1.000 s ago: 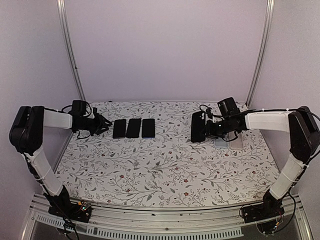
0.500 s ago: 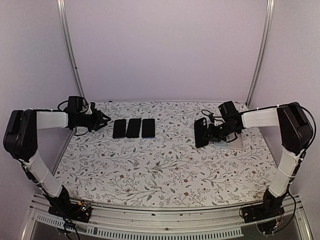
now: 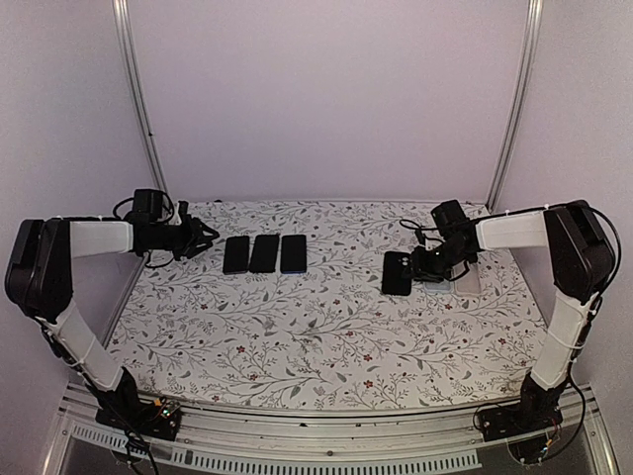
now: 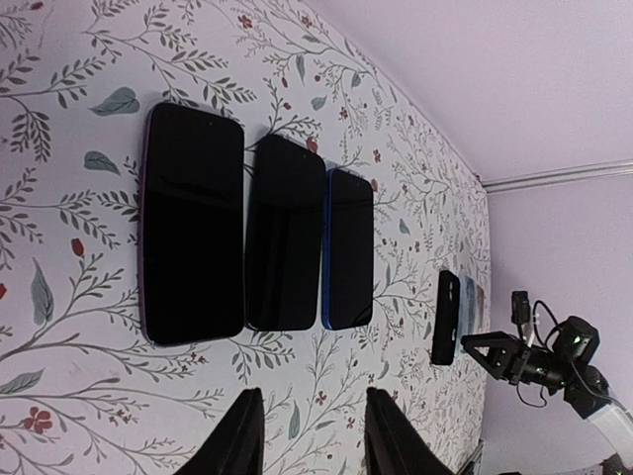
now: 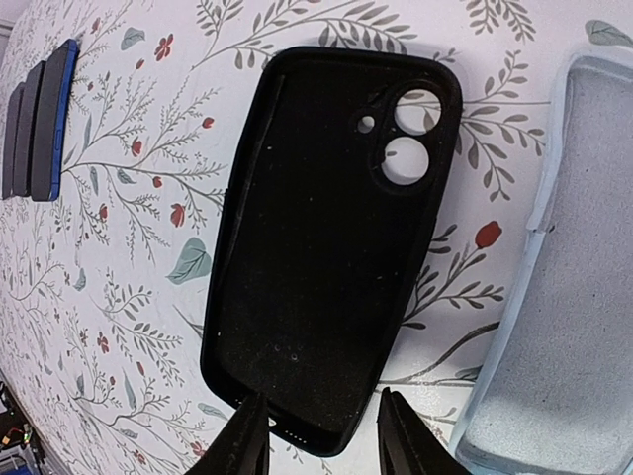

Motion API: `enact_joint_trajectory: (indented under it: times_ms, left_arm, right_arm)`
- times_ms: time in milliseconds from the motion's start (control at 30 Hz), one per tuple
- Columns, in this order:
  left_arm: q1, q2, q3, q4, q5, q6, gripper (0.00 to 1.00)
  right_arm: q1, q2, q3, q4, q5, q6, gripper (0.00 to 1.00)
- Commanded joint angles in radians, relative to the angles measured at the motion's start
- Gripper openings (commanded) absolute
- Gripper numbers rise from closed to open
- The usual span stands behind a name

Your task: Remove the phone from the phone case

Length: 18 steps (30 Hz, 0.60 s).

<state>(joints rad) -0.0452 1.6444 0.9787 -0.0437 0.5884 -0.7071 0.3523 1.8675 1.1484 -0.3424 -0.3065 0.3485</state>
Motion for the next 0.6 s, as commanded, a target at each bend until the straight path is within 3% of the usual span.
enact_joint_trajectory:
  times_ms: [0, 400, 567]
  left_arm:
    - [-0.003, -0.024, -0.008, -0.003, 0.008, 0.008, 0.37]
    - [-0.016, -0.043, 0.003, -0.002, 0.001, 0.022, 0.37]
    - [-0.041, -0.060, 0.023, -0.012, -0.021, 0.053, 0.39]
  right_arm:
    - [-0.005, 0.000, 0.030, -0.023, 0.050, -0.013, 0.40]
    - [0.000, -0.066, -0.009, 0.050, 0.030, 0.006, 0.45]
    - [-0.001, -0.113, -0.025, 0.077, 0.047, 0.009, 0.61]
